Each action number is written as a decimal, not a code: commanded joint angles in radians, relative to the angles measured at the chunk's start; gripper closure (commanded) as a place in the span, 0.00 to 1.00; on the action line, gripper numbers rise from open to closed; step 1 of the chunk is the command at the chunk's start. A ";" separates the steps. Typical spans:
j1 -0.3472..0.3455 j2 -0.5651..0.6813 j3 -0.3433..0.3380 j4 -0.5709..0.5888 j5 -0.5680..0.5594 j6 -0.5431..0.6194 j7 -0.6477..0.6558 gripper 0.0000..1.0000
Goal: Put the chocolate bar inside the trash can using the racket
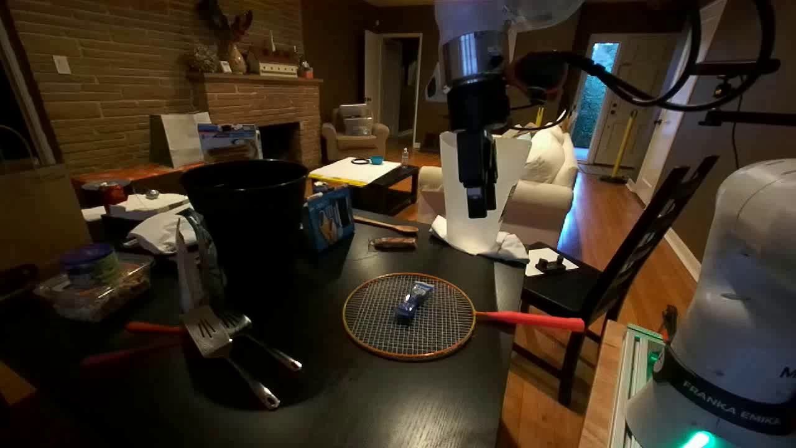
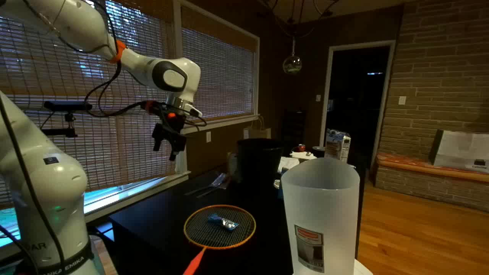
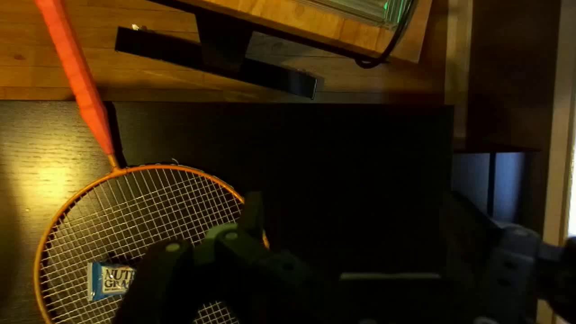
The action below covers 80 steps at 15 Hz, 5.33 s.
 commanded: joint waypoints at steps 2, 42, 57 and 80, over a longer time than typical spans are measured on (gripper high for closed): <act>-0.016 0.000 0.014 0.001 0.006 -0.002 -0.006 0.00; -0.291 0.461 -0.216 -0.250 -0.370 0.886 -0.593 0.00; -0.363 0.697 -0.150 -0.250 -0.271 1.127 -0.598 0.00; -0.363 0.710 -0.086 -0.247 -0.258 1.118 -0.548 0.46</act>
